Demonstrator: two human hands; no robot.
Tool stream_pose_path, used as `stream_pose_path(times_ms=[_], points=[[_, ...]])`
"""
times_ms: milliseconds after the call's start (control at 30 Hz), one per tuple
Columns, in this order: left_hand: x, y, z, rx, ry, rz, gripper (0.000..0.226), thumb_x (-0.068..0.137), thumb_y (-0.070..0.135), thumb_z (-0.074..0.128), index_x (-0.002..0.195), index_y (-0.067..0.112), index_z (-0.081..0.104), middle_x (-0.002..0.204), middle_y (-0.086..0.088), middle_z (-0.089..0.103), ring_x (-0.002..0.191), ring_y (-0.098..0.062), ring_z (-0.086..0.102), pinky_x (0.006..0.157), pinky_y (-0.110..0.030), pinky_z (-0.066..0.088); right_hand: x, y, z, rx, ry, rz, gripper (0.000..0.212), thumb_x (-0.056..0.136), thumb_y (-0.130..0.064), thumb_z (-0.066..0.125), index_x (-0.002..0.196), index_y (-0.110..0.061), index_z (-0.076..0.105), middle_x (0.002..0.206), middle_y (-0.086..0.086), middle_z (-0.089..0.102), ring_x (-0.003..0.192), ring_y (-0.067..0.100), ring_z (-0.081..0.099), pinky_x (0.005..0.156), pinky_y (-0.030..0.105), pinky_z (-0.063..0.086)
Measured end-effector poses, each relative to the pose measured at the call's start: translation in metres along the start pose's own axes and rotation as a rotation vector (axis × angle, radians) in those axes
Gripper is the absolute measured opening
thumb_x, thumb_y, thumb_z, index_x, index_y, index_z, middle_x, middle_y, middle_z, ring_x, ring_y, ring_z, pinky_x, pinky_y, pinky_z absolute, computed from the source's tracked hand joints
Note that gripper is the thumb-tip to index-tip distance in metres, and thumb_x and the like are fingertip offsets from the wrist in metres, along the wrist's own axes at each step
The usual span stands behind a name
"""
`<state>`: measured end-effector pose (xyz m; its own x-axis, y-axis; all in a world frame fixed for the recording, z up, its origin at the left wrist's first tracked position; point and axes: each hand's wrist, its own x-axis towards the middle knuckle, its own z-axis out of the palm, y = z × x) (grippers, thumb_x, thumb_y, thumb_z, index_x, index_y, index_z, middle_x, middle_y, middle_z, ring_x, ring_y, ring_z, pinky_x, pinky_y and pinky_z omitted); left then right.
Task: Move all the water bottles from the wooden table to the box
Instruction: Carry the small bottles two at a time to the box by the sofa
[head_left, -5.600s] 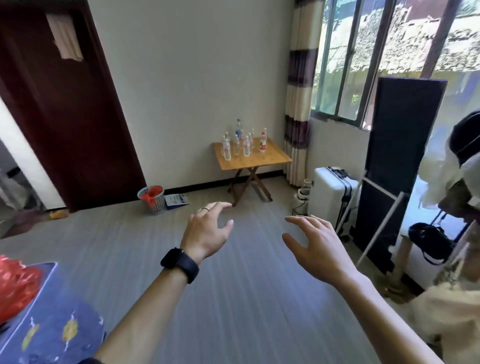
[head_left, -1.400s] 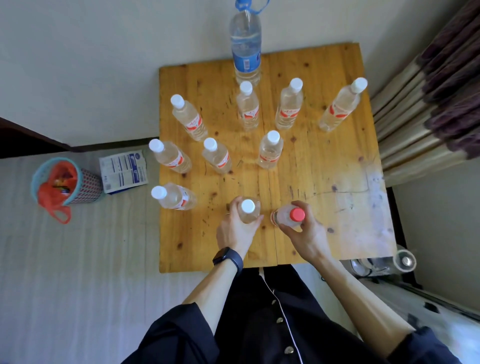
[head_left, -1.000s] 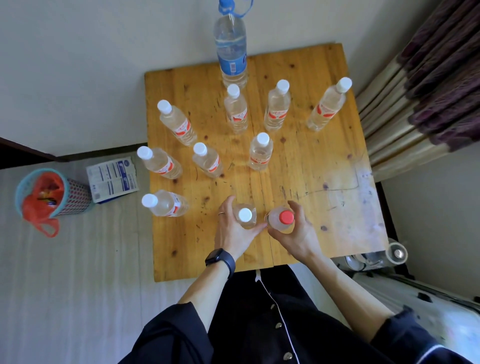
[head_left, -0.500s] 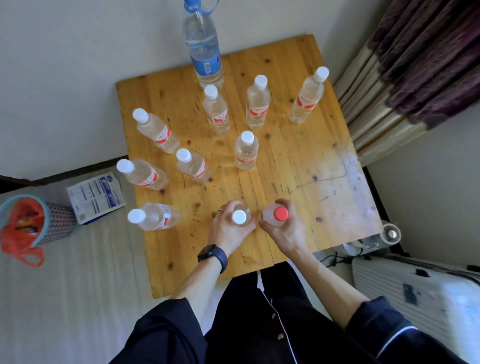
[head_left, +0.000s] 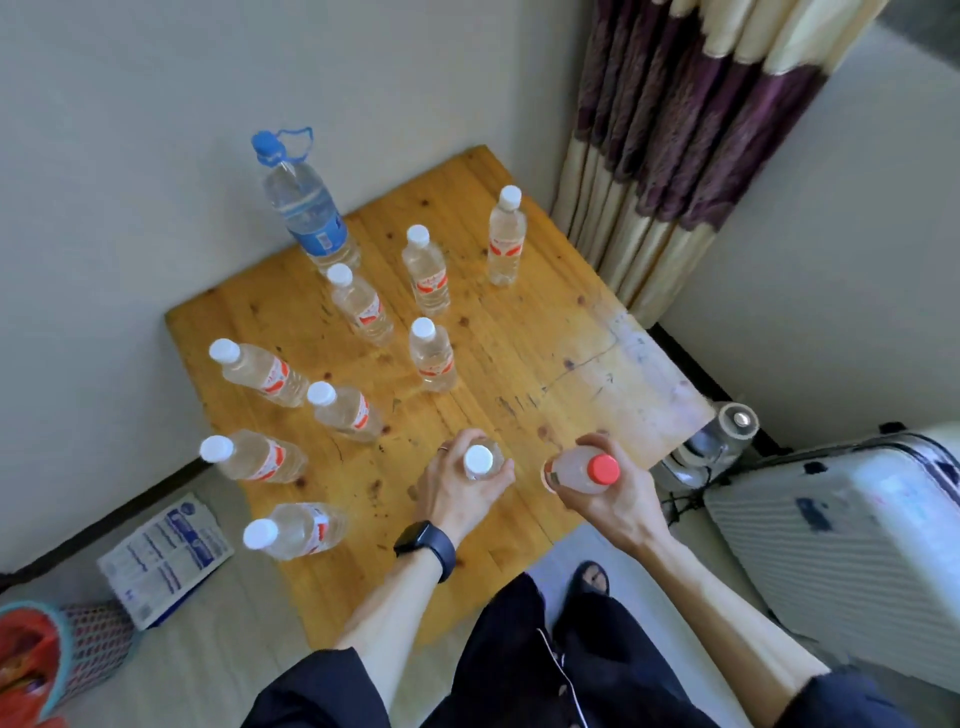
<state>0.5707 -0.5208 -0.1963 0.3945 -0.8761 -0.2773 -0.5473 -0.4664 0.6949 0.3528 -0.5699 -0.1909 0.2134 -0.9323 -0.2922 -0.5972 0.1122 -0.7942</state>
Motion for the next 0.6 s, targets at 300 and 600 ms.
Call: stream_pose_path(times_ms=[300, 600], points=[[-0.031, 0.139, 0.068, 0.113, -0.23, 0.567, 0.047, 0.068, 0.067, 0.06, 0.106, 0.04, 0.058, 0.098, 0.005, 0.07, 0.089, -0.021, 0.065, 0.065, -0.024, 0.04, -0.122, 0.034, -0.1, 0.179, 0.464, 0.14, 0.05, 0.067, -0.04, 0.087, 0.106, -0.044, 0.056, 0.092, -0.023, 0.069, 0.082, 0.0, 0.067, 0.066, 0.014, 0.051], [-0.232, 0.254, 0.201, 0.149, -0.553, 0.91, 0.04, 0.071, 0.059, 0.071, 0.104, 0.039, 0.06, 0.097, 0.007, 0.072, 0.093, -0.02, 0.067, 0.073, -0.027, 0.048, -0.359, 0.102, -0.178, 0.193, 1.025, 0.328, 0.051, 0.057, -0.048, 0.079, 0.102, -0.043, 0.056, 0.092, -0.029, 0.065, 0.081, -0.002, 0.065, 0.066, 0.012, 0.049]])
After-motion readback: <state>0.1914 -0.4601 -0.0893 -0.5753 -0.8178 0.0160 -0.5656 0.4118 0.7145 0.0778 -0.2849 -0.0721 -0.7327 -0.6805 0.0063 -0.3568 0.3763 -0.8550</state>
